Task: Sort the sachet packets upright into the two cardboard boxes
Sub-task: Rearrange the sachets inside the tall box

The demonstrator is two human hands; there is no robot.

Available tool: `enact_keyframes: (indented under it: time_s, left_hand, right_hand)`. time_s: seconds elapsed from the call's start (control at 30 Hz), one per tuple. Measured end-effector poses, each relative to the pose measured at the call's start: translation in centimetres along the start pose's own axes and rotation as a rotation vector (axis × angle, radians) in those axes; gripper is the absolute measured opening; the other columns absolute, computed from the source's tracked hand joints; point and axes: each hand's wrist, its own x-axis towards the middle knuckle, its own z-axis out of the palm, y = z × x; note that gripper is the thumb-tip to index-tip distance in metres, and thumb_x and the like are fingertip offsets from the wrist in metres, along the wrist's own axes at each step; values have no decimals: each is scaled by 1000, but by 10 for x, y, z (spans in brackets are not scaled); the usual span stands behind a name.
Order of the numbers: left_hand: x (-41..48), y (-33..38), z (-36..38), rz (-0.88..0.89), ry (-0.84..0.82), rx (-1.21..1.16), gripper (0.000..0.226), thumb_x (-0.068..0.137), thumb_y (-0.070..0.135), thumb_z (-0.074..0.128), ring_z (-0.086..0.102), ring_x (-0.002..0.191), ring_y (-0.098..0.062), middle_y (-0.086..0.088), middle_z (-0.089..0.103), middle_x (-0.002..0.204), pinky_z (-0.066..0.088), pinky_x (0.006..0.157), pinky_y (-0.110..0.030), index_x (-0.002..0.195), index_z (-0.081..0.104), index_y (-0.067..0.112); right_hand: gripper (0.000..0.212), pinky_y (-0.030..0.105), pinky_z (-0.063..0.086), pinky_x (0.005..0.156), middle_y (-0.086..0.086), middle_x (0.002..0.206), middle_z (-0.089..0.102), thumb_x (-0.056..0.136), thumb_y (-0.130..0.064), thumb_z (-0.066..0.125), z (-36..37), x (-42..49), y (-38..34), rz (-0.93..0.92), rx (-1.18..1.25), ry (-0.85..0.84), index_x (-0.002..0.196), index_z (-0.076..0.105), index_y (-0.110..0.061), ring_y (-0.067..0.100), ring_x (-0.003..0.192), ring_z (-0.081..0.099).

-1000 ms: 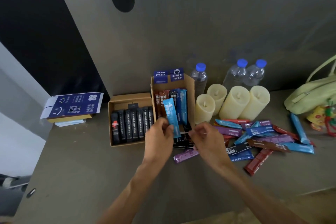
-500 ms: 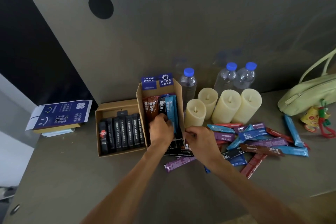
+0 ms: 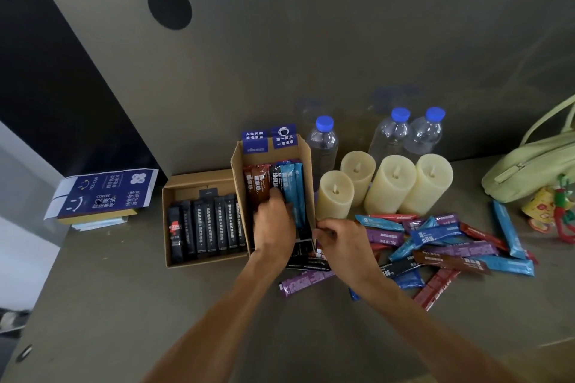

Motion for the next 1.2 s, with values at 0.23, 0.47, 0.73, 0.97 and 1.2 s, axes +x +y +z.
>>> enact_keyframes:
  time_s: [0.23, 0.47, 0.73, 0.97, 1.2]
  left_hand:
    - [0, -7, 6, 234, -60, 265, 70, 87, 4, 68, 64, 103, -28, -7, 46, 129, 60, 78, -41, 142, 28, 21]
    - [4, -12, 5, 294, -76, 252, 75, 82, 0, 70, 60, 112, -26, -5, 47, 132, 58, 85, -40, 142, 30, 20]
    - [4, -13, 3, 298, -98, 276, 80, 81, 1, 71, 56, 117, -26, -7, 45, 136, 56, 90, -42, 145, 27, 19]
    - [4, -11, 8, 280, -109, 274, 84, 79, -3, 71, 57, 114, -28, -10, 40, 135, 57, 88, -41, 146, 24, 16]
    - [-9, -12, -9, 299, -102, 134, 71, 84, -3, 64, 62, 106, -31, -8, 45, 131, 58, 83, -41, 144, 31, 18]
  right_hand:
    - [16, 6, 40, 59, -14, 66, 63, 93, -16, 67, -1, 0, 0, -7, -2, -5, 79, 72, -15, 0, 63, 60]
    - [12, 5, 41, 63, -14, 73, 65, 94, -17, 66, 0, -2, 0, -15, -6, -10, 85, 74, -16, -4, 66, 60]
    - [17, 7, 39, 59, -19, 63, 55, 94, -16, 66, -1, -2, 0, -8, -23, -8, 77, 69, -18, -4, 60, 56]
    - [13, 5, 38, 59, -15, 67, 59, 94, -16, 66, 1, -2, 1, 4, -24, -2, 82, 72, -14, -4, 61, 57]
    - [12, 9, 41, 61, -8, 73, 69, 93, -15, 66, 2, -2, 2, 3, -15, 1, 86, 74, -13, 4, 64, 61]
